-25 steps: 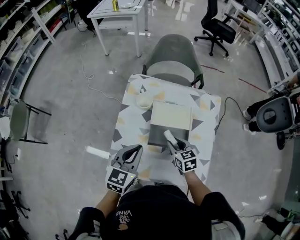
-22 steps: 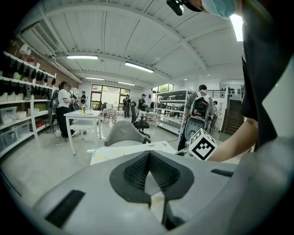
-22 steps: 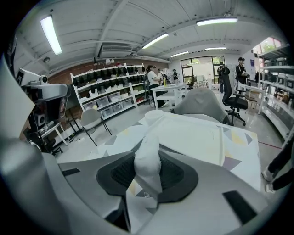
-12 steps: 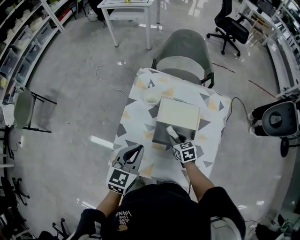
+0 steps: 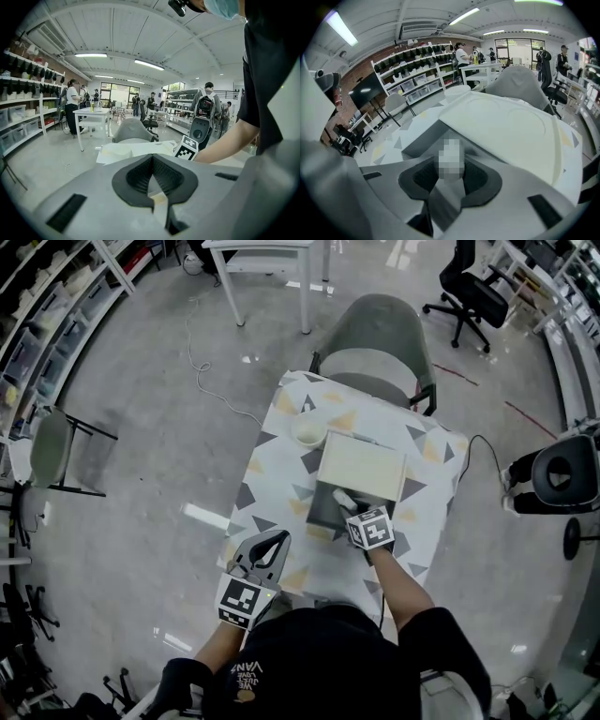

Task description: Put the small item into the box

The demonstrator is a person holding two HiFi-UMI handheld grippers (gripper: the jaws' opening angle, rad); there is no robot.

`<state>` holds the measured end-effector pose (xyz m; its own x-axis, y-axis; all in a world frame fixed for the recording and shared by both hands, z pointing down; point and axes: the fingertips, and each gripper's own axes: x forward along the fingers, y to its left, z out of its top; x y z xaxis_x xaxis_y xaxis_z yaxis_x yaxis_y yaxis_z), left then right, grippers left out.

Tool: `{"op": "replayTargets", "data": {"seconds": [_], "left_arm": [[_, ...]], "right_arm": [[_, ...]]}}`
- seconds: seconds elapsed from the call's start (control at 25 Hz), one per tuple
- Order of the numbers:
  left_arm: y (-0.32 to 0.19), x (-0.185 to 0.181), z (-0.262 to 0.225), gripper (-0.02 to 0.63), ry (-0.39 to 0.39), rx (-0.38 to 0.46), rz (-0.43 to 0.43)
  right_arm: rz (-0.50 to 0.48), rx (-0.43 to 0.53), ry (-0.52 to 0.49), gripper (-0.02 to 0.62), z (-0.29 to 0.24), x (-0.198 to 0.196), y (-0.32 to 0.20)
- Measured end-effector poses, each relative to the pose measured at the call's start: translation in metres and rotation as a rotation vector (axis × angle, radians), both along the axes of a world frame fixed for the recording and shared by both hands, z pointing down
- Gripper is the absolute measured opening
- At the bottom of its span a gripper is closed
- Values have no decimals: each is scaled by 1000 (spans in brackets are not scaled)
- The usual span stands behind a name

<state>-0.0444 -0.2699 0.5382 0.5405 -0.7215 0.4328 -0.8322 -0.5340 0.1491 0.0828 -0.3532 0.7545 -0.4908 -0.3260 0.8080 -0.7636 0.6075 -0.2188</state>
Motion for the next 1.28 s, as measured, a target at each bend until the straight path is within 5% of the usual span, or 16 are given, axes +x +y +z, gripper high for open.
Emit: {"op": "replayTargets", "data": {"seconds": [0.52,1.28], "left_arm": [[4,3,4,6,-11,-20,-10],[6,8,4,6,-21,-22,3]], "right_arm": [[-55,-98,101,132,29,6,-2],[140,-62,182,209,34,38,-14]]}}
